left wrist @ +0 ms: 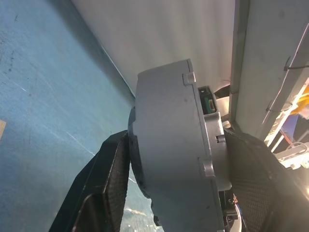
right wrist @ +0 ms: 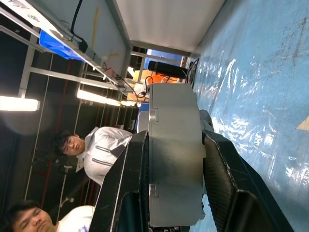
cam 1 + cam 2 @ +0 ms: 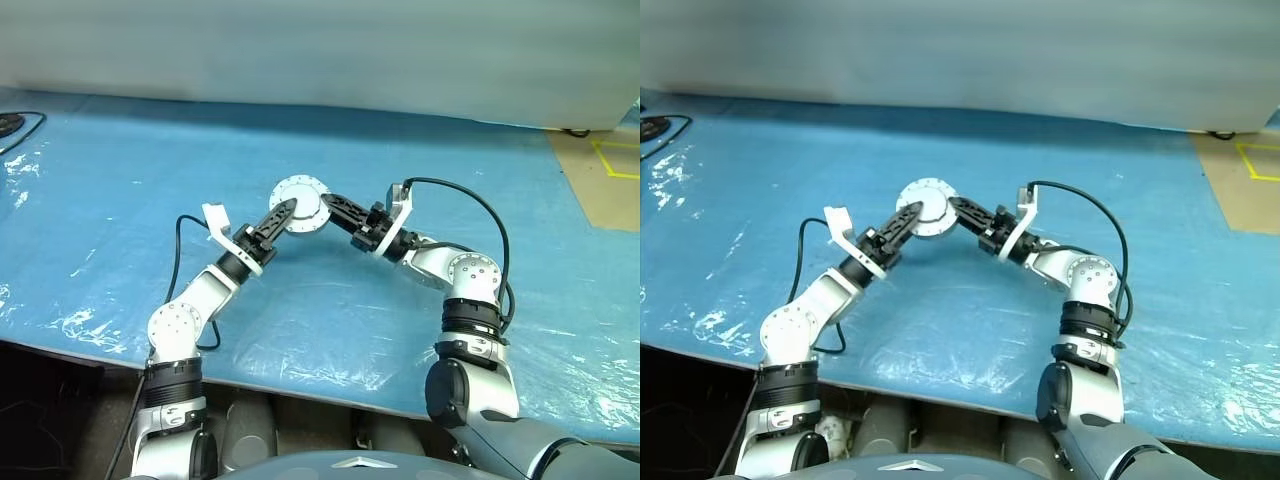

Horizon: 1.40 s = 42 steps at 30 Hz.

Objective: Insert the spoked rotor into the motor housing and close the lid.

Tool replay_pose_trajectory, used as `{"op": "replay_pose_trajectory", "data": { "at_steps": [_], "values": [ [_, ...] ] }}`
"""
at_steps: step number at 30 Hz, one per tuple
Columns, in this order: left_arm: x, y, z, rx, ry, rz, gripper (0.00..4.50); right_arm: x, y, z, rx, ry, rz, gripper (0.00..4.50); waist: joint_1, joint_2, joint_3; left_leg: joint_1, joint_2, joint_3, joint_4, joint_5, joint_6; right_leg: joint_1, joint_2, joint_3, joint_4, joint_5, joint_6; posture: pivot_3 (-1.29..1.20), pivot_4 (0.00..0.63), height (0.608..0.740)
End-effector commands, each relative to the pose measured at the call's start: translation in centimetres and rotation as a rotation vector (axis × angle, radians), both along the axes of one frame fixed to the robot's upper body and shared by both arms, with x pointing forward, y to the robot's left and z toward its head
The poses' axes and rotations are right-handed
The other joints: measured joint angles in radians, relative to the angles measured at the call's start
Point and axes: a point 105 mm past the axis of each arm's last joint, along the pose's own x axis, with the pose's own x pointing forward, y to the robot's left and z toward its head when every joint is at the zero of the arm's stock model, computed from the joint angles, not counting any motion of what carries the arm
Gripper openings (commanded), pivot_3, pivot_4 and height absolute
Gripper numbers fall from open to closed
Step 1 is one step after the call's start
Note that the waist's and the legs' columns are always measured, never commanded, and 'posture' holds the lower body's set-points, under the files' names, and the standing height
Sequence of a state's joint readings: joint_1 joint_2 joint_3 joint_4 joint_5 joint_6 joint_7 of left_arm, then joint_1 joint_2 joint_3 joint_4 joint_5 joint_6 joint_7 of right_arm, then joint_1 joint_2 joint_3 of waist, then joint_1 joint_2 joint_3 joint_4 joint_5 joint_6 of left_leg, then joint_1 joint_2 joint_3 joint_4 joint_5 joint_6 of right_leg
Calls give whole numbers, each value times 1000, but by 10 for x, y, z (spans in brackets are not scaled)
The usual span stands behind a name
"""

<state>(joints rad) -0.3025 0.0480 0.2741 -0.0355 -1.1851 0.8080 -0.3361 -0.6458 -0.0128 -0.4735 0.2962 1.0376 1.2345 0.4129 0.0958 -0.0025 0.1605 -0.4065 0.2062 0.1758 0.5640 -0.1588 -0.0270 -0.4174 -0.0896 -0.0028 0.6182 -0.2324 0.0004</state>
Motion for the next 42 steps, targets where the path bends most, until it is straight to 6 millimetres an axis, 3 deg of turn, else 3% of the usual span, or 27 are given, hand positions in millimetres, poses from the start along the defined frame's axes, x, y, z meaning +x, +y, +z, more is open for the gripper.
{"op": "replay_pose_trajectory", "data": {
  "at_steps": [1, 12, 19, 25, 34, 42],
  "values": [
    [-8, -13, 1, 1, -5, -86, 2621, -8, 10, 25, 60, -102, 57, 1205, 0, 0, 0, 0, 0, 0, 0, 0, 0, 0, 0, 0, 0, 0, 0, 0, 150, 740],
    [-13, -25, 0, -53, 19, -125, 2609, -15, 16, 35, 91, -156, 106, 1205, 0, 0, 0, 0, 0, 0, 0, 0, 0, 0, 0, 0, 0, 0, 0, 0, 150, 740],
    [-10, -24, 6, -113, 7, -90, 2609, -4, 9, 46, 115, -191, 37, 3539, 0, 0, 0, 0, 0, 0, 0, 0, 0, 0, 0, 0, 0, 0, 0, 0, 150, 740],
    [-5, -17, 13, -179, -3, -38, 2609, 14, -2, 49, 148, -167, -94, 3539, -1, 0, 0, 0, 0, 0, 1, 0, 0, 0, 0, 0, 1, 0, 0, 0, 150, 740],
    [-3, -20, 5, -107, 9, -28, 2609, 13, 0, 49, 138, -169, -88, 3539, -1, 0, 0, 0, 0, 0, 1, 0, 0, 0, 0, 0, 1, 0, 0, 0, 150, 740],
    [-2, -18, 12, -154, -18, -20, 2424, 14, -1, 48, 143, -164, -108, 3583, -1, 0, 0, 0, 0, 0, 1, 0, 0, 0, 0, 0, 1, 0, 0, 0, 150, 740]
  ]
}}
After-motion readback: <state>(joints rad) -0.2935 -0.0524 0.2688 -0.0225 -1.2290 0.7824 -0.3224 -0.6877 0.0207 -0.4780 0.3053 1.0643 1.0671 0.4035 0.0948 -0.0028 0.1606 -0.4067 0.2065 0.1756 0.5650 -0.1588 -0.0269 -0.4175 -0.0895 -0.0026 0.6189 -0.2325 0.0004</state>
